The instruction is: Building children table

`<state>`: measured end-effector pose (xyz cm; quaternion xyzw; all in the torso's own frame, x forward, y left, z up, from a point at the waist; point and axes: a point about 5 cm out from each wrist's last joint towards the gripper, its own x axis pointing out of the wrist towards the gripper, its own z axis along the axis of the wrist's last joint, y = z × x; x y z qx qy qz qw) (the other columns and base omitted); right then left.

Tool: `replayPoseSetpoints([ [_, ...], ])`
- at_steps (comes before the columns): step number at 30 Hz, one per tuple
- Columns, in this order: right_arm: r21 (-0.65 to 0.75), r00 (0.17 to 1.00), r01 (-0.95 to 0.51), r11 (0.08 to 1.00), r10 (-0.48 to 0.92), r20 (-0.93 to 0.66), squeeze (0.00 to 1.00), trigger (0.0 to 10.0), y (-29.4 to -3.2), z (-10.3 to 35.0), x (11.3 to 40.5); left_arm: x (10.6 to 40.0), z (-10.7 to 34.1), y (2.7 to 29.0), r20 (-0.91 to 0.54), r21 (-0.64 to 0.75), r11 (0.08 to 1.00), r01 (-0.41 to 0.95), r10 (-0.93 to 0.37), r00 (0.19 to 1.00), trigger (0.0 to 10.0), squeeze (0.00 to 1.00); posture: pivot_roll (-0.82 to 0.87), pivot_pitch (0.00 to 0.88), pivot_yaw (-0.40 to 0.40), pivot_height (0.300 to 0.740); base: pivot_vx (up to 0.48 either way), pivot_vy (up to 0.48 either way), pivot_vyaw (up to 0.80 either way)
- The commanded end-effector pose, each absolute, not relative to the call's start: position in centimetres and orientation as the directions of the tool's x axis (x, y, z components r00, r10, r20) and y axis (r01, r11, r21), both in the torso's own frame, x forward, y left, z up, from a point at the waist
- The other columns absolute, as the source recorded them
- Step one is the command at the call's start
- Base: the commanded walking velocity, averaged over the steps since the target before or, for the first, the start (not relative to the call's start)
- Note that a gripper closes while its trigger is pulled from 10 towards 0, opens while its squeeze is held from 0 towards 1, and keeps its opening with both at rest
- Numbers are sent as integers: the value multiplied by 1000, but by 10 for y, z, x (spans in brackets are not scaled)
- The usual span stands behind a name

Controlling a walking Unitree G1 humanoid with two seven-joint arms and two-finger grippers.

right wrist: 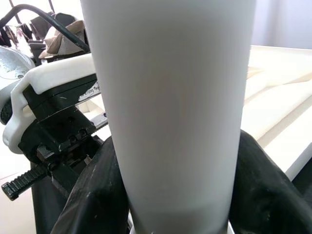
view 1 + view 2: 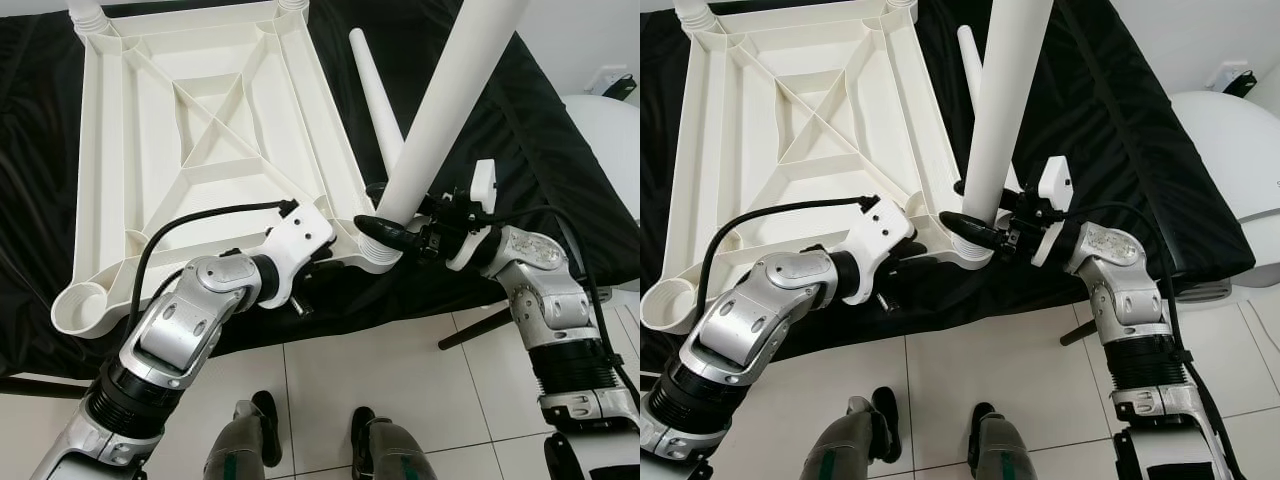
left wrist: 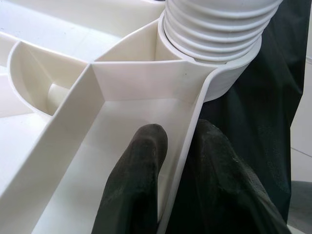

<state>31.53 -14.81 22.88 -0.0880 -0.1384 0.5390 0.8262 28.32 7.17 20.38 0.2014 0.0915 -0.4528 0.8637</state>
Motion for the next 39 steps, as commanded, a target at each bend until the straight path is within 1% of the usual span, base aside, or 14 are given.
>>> replayPoseSetpoints([
  [1,-188,523,-826,532,846,101,0,10000,-168,209,322,280,191,76,-396,227,514,827,-727,561,10000,0,-13,310,19,740,0,0,0],
  [11,-192,550,-803,564,826,125,0,10000,-167,209,318,282,192,76,-396,229,514,826,-726,562,10000,0,-16,309,22,740,0,0,0],
  [17,-189,569,-784,592,806,163,0,10000,-162,211,313,283,192,78,-392,230,528,817,-719,574,10000,0,-15,307,19,740,0,0,0],
  [25,-161,610,-754,637,769,191,0,10000,-159,205,304,284,193,79,-388,229,541,809,-712,585,10000,0,-19,304,18,740,0,0,0],
  [26,-151,629,-738,658,751,201,0,10000,-159,203,301,285,195,79,-385,230,542,808,-712,587,10000,0,-20,302,20,740,0,0,0],
  [32,-149,656,-712,687,725,209,0,10000,-158,200,297,285,195,80,-384,230,544,807,-711,589,10000,0,-21,300,21,740,0,0,0],
  [39,-137,711,-647,750,658,246,0,10000,-155,201,291,287,197,80,-379,230,550,803,-710,594,10000,0,-24,293,23,740,0,0,0],
])
